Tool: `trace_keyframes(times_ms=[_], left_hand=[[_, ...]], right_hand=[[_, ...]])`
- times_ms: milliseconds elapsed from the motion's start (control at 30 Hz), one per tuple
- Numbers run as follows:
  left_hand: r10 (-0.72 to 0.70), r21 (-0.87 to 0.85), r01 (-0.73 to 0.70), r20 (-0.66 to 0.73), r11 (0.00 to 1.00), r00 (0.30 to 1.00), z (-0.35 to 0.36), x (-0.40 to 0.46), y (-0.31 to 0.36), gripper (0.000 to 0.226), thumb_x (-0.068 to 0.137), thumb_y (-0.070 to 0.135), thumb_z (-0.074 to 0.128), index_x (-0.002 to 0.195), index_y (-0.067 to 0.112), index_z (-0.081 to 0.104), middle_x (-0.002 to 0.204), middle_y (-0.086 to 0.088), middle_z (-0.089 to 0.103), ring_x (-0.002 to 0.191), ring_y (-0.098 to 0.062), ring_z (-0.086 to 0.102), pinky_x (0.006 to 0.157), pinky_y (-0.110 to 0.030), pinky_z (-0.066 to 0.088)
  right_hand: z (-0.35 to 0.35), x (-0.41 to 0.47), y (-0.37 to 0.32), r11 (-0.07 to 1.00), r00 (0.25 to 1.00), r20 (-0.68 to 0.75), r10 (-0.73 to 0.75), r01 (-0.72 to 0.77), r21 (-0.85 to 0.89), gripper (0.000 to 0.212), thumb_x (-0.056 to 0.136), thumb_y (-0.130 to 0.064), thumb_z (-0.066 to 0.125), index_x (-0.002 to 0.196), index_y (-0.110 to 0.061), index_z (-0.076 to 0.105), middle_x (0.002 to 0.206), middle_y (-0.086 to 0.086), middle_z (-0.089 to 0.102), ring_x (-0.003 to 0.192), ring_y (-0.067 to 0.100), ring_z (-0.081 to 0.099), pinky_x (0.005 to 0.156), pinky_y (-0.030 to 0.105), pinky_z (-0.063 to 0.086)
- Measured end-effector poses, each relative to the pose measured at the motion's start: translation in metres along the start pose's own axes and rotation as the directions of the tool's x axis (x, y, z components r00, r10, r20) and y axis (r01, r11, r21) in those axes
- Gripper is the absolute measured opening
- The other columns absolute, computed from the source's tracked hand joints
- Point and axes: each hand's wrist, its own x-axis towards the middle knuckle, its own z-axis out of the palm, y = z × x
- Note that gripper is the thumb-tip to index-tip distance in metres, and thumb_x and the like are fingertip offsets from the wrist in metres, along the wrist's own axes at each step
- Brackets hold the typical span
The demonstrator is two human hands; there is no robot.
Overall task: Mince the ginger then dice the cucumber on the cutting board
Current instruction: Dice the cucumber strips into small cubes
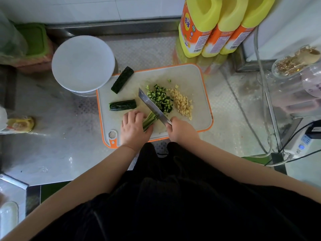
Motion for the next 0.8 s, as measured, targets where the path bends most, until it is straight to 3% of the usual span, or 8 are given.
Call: trace_keyframes(times_ms=[200,367,467,633,800], left_hand=[[-0.049,-0.197,0.044,-0.021,0.979,0.999,0.001,-0.007,0.004,0.043,0.077,0.039,0.059,0.104,0.005,0.056,0.109,-0.016,0.054,0.101,-0.036,0.052,0.086,-0.039,0.045],[-0.093,-0.125,0.088,-0.032,0.988,0.995,-0.004,-0.005,0.006,0.041,0.08,0.042,0.058,0.1,0.007,0.058,0.11,-0.014,0.055,0.103,-0.034,0.048,0.087,-0.039,0.042],[-0.148,-0.179,0.148,0.015,0.973,0.989,-0.003,-0.005,0.006,0.045,0.08,0.045,0.055,0.1,0.004,0.06,0.109,-0.015,0.055,0.1,-0.035,0.05,0.086,-0.037,0.041],[-0.035,-0.232,0.045,0.048,0.972,0.998,0.004,-0.005,0.005,0.036,0.082,0.034,0.055,0.093,0.002,0.066,0.097,-0.014,0.061,0.087,-0.036,0.057,0.075,-0.035,0.046],[-0.006,-0.224,0.011,0.023,0.975,1.0,0.006,-0.004,0.002,0.034,0.084,0.032,0.054,0.086,0.002,0.068,0.088,-0.013,0.061,0.081,-0.035,0.058,0.069,-0.037,0.05]], right_hand=[[0.0,-0.008,0.002,1.0,1.0,-0.002,0.005,-0.005,-0.03,0.027,0.101,-0.029,0.039,0.104,-0.003,0.048,0.094,0.016,0.062,0.088,0.036,0.06,0.064,0.035,0.039],[0.001,-0.007,0.003,0.999,1.0,0.007,0.022,-0.021,-0.046,0.019,0.1,-0.029,0.04,0.093,-0.012,0.041,0.08,0.008,0.053,0.085,0.034,0.06,0.064,0.036,0.041],[0.003,-0.005,0.005,0.998,1.0,0.003,0.012,-0.012,-0.056,0.02,0.1,-0.029,0.04,0.09,-0.012,0.037,0.075,0.004,0.047,0.082,0.033,0.059,0.063,0.036,0.042],[0.009,-0.001,0.008,0.996,0.999,0.02,0.046,-0.044,-0.081,0.017,0.099,-0.027,0.039,0.089,-0.013,0.037,0.07,0.001,0.044,0.073,0.028,0.052,0.062,0.036,0.042],[0.014,0.005,0.004,0.996,0.997,0.039,0.072,-0.07,-0.053,0.017,0.099,-0.025,0.04,0.097,-0.009,0.047,0.083,0.006,0.053,0.09,0.033,0.06,0.067,0.036,0.043]])
